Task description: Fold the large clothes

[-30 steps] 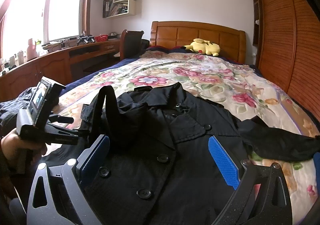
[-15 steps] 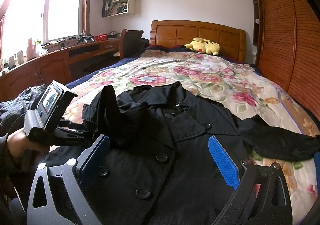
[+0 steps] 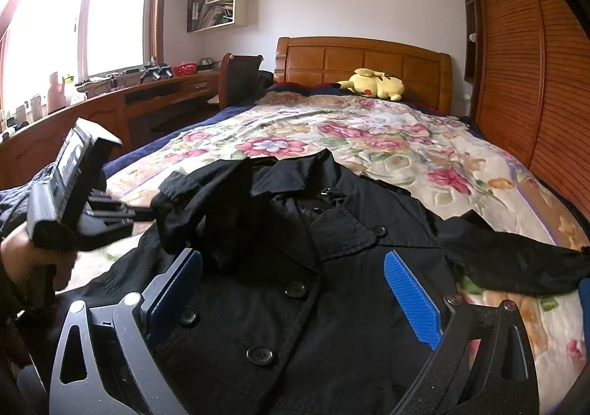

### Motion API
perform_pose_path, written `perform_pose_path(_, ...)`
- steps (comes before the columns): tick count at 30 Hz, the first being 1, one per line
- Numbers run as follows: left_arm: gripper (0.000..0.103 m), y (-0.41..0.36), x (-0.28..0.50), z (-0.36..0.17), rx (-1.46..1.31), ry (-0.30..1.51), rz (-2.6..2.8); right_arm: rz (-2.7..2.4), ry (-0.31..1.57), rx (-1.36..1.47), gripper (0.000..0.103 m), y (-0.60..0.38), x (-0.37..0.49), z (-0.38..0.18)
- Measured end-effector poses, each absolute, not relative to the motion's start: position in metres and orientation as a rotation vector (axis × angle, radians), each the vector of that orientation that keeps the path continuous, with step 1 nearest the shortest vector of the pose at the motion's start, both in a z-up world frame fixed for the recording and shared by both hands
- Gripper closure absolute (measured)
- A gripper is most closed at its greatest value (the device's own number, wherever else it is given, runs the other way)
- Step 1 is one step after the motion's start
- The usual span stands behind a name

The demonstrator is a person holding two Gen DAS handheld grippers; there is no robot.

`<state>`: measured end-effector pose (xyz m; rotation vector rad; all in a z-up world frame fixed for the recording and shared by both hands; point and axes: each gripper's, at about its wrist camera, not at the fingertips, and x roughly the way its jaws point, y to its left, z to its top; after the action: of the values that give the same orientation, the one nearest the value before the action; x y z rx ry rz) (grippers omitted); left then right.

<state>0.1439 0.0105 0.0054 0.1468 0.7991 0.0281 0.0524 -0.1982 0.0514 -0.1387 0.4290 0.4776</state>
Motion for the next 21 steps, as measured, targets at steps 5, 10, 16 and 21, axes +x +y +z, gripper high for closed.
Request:
perform_pose_path(5, 0.101, -0.002, 0.137, 0.036, 0.139, 0.711, 0.009, 0.462, 0.427, -0.123, 0.004, -0.208, 0.054, 0.053)
perform_pose_path(10, 0.101, -0.024, 0.145, 0.059, 0.152, 0.658, -0.037, 0.435, 0.426, -0.09, 0.004, -0.224, 0.057, 0.055)
perform_pose_path(16, 0.101, -0.052, 0.164, 0.076, 0.168, 0.62, -0.119, 0.394, 0.427, -0.058, 0.004, -0.244, 0.056, 0.057)
perform_pose_path(21, 0.101, -0.087, 0.165, 0.081, 0.186, 0.605, -0.18, 0.36, 0.435, -0.053, 0.004, -0.254, 0.052, 0.057)
